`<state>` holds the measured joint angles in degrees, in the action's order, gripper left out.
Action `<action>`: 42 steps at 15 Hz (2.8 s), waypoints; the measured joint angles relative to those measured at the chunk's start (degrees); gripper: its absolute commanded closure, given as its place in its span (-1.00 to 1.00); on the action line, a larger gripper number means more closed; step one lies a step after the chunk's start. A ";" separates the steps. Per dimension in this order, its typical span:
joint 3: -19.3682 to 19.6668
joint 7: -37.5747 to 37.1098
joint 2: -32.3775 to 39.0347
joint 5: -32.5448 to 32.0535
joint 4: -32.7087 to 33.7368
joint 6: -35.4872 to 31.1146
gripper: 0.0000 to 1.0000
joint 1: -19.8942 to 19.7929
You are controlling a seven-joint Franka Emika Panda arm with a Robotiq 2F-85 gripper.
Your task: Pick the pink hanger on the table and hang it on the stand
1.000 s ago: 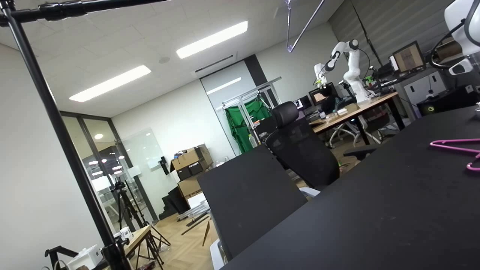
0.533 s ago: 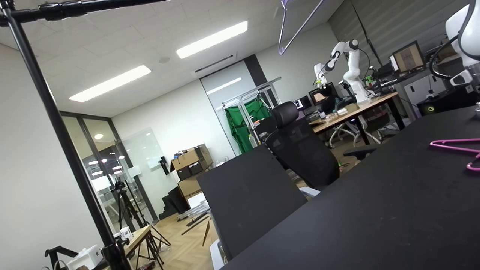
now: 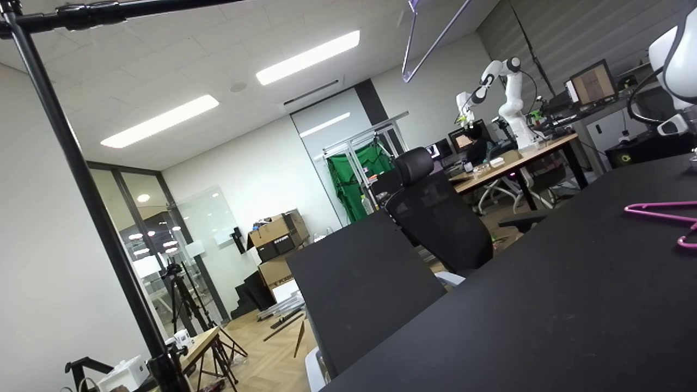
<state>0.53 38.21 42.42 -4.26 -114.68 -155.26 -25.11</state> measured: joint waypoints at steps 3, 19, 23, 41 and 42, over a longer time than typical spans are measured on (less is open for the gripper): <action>0.00 -0.01 1.29 0.02 1.17 -0.01 -0.03 -0.03; -0.34 -0.95 0.97 3.95 3.16 2.24 0.96 -0.83; -8.35 2.62 -2.23 15.10 3.77 10.14 0.96 -6.84; -0.99 26.99 -19.45 50.58 12.11 60.72 0.96 -10.03; 0.47 27.14 -19.90 51.85 12.83 62.03 0.96 -9.56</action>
<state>1.01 65.35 22.52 47.60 -101.85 -93.23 -34.67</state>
